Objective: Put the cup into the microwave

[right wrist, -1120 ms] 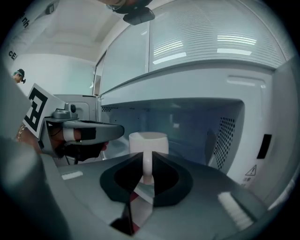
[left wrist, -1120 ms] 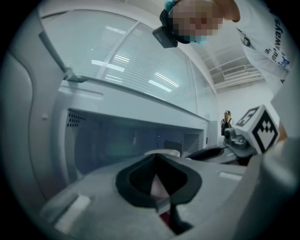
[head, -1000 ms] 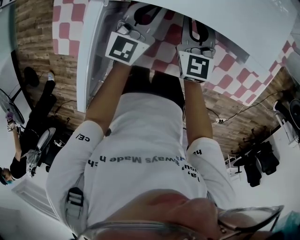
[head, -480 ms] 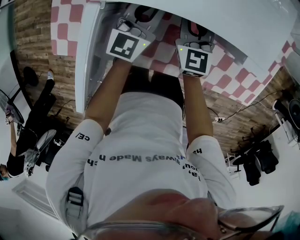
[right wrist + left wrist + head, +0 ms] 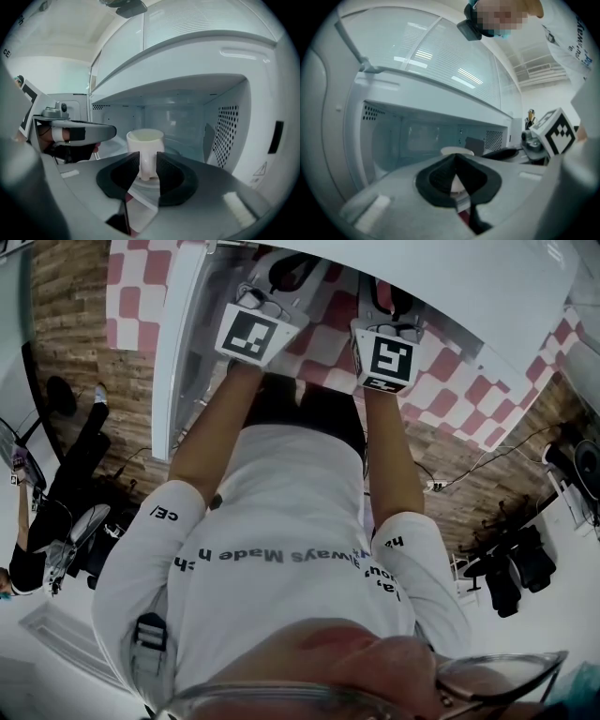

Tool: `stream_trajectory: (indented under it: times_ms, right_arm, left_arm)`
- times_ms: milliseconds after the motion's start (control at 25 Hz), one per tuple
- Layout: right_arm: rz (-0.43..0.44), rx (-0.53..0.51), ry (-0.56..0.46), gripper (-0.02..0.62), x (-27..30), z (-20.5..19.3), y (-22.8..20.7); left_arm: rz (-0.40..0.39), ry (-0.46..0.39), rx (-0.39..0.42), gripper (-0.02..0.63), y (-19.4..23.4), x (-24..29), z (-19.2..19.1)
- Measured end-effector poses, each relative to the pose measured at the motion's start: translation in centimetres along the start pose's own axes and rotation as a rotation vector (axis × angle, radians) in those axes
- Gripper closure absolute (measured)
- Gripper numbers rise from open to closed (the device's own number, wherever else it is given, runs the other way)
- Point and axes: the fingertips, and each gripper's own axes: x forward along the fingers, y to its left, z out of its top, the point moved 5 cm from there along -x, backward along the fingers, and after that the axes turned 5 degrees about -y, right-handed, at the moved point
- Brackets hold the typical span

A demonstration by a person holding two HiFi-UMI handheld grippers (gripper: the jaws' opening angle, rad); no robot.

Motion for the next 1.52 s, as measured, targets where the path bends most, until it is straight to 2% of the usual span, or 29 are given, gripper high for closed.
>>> stream_trajectory:
  times_ms: [200, 480, 840, 1000, 1240, 1520]
  right_arm:
    - [0.001, -0.008, 0.004, 0.484, -1.7, 1.2, -0.2]
    - [0.048, -0.017, 0.005, 0.52, -5.7, 4.0, 0.6]
    - [0.098, -0.007, -0.056, 0.534, -11.9, 10.9, 2.3]
    - [0.124, -0.015, -0.097, 0.538, -14.2, 15.0, 3.0]
    - [0.158, -0.011, -0.135, 0.546, -17.4, 19.7, 3.8]
    - [0.194, -0.02, -0.164, 0.552, -20.8, 24.2, 5.0]
  left_arm:
    - [0.013, 0.027, -0.008, 0.603, -0.7, -1.1, 0.8]
    - [0.008, 0.052, -0.01, 0.603, -2.9, -3.4, 3.1]
    - [-0.005, -0.001, -0.011, 0.603, -5.7, -6.7, 10.2]
    - [-0.007, 0.014, 0.006, 0.603, -7.3, -7.7, 14.0]
    - [-0.05, -0.025, 0.039, 0.603, -10.0, -9.5, 19.2]
    - [-0.052, -0.028, 0.05, 0.603, -11.7, -11.3, 23.2]
